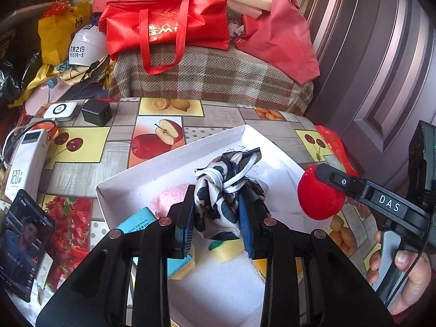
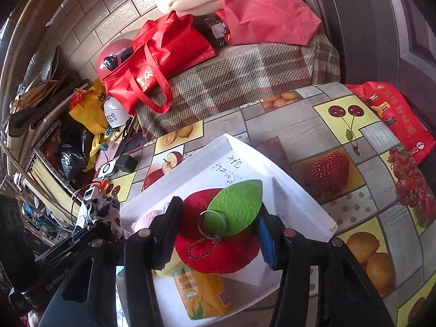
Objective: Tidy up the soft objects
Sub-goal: 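Carry the patterned cloth and apple plush over the white tray with both tools, then open both tools to drop the patterned cloth and apple plush into the tray, then move both tools away from the tray toward the rope toys on the table, then grasp the beige braided rope knot with the left tool while the right tool grasps the blue rope toy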
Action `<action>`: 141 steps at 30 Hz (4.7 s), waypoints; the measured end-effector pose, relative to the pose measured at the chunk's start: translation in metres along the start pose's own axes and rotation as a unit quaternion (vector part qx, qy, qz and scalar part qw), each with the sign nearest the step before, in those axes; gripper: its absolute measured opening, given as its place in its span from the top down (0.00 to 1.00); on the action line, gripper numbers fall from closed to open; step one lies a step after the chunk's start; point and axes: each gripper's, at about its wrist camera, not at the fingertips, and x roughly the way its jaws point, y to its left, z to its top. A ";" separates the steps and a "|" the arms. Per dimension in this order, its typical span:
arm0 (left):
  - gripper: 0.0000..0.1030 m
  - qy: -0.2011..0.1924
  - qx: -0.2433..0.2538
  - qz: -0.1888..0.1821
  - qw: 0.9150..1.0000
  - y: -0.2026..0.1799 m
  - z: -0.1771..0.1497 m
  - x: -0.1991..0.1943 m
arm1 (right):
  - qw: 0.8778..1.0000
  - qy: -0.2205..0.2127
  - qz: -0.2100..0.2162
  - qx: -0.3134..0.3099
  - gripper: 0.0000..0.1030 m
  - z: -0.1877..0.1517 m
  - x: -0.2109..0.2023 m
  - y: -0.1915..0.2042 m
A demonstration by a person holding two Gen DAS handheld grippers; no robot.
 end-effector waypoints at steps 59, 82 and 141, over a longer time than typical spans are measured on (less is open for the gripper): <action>0.00 0.064 0.088 0.039 0.993 -0.039 -0.132 -0.117 | 0.994 -0.044 -0.103 0.002 0.00 -0.148 -0.197 -0.052; 0.00 0.086 0.034 0.054 0.994 -0.020 -0.147 -0.111 | 0.996 -0.016 -0.092 0.003 0.00 -0.152 -0.187 -0.052; 0.66 0.143 0.169 -0.090 0.971 -0.076 -0.177 -0.055 | 0.993 0.007 -0.030 -0.114 0.76 -0.127 -0.144 -0.016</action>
